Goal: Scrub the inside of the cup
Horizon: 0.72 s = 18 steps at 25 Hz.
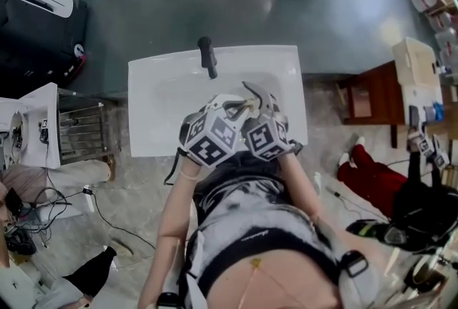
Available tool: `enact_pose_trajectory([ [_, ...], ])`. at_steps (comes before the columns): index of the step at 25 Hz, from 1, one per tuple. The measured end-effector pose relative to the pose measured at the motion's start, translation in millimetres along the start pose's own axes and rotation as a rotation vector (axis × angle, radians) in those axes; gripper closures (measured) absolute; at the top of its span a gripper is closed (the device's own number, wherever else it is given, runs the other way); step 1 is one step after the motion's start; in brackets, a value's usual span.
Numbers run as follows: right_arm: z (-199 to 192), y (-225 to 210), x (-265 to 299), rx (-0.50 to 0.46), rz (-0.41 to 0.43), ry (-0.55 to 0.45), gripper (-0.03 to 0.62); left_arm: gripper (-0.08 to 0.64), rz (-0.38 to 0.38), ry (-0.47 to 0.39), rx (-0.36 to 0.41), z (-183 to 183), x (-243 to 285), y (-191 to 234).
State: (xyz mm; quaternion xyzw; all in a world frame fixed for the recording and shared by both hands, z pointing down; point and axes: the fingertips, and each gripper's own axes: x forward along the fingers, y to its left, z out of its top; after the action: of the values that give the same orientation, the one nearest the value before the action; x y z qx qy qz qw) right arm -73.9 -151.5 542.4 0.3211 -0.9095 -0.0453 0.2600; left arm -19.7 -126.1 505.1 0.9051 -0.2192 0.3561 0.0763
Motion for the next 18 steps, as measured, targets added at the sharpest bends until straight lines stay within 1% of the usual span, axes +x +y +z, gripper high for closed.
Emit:
enact_pose_trajectory([
  [4, -3.1, -1.4, -3.2, 0.005, -0.01, -0.012, 0.195, 0.526, -0.084, 0.003, -0.004, -0.2, -3.1, -10.2],
  [7, -1.8, -5.7, -4.3, -0.008, -0.027, -0.017, 0.195, 0.526, -0.134, -0.012, -0.013, 2.0, -9.2, -14.0],
  [9, -1.2, -5.7, -5.6, -0.035, -0.028, -0.009, 0.195, 0.526, -0.152, -0.013, -0.014, 1.8, -12.8, -16.2],
  [11, 0.4, -3.2, -6.7, -0.063, -0.023, 0.008, 0.195, 0.526, -0.165, 0.01, -0.007, -2.8, -19.0, -17.5],
  [14, 0.9, 1.4, -5.4, -0.063, -0.026, -0.003, 0.195, 0.526, -0.19, 0.014, 0.001, -0.4, -33.6, -16.3],
  [16, 1.8, 1.2, -6.6, -0.065, -0.024, -0.003, 0.195, 0.525, -0.177, 0.001, 0.005, 5.0, -42.6, -9.8],
  [18, 4.4, -1.2, -8.3, -0.062, -0.026, -0.004, 0.195, 0.523, -0.116, -0.008, 0.029, 8.0, -44.5, 2.3],
])
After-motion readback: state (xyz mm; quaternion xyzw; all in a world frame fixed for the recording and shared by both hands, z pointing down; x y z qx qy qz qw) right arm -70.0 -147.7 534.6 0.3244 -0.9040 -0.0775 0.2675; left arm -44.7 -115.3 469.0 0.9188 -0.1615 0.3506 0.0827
